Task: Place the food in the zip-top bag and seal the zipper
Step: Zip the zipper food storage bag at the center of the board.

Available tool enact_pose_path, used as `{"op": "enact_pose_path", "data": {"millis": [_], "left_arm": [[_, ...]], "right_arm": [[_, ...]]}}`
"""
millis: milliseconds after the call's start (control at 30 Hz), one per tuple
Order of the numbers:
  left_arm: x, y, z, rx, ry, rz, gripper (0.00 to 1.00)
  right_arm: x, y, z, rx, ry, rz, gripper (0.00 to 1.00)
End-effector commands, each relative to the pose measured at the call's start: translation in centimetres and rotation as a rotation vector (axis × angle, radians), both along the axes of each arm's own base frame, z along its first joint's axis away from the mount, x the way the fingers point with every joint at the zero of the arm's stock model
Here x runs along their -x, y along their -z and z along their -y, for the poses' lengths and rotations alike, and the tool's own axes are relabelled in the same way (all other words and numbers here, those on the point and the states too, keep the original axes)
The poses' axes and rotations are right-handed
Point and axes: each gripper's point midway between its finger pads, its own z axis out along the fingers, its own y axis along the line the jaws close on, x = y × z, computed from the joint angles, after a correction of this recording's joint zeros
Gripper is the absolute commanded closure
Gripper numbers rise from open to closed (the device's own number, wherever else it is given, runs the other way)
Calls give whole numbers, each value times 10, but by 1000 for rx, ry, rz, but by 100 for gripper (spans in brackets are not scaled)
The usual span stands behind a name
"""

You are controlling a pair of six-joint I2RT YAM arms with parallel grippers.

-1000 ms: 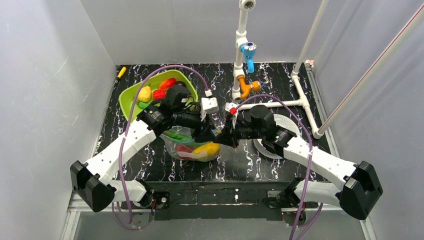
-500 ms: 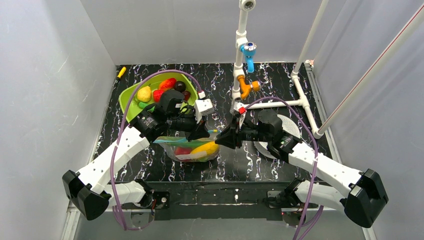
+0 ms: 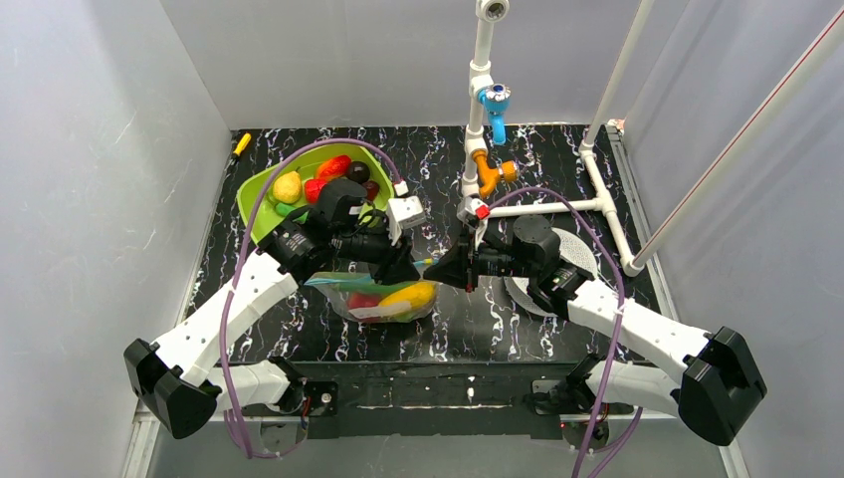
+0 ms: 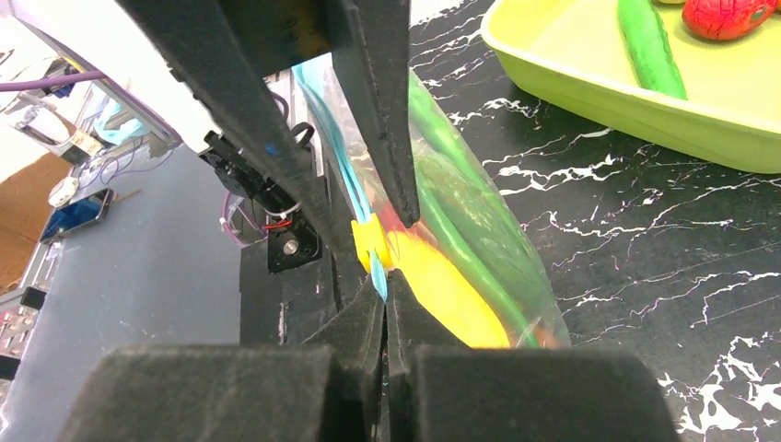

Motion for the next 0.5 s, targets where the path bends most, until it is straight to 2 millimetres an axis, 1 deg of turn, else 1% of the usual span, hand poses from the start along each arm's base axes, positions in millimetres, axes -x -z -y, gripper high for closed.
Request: {"op": "enact_pose_path", "data": {"millis": [0, 33, 100, 233, 300, 333, 433, 467], "left_arm": [[6, -14, 5, 45, 10, -48, 61], [3, -16, 8, 51, -1, -60, 55], [-2, -20, 15, 70, -7, -79, 52], [-9, -33, 30, 126, 2, -104, 51], [-9, -38, 35, 152, 22, -103, 52], [-7, -38, 37, 159, 34, -110, 54], [-2, -36, 39, 170, 64, -138, 65], [2, -32, 38, 165, 74, -159, 80]], "right_arm": [[0, -17, -1, -69, -13, 27, 99], [0, -18, 0, -72, -8, 23, 99], [1, -19, 0, -76, -9, 18, 99], [2, -18, 0, -75, -25, 0, 99], [2, -18, 0, -71, -24, -3, 99], [3, -17, 1, -70, -23, -5, 99], [2, -19, 3, -74, -11, 2, 99], [1, -19, 4, -71, -6, 3, 99]]}}
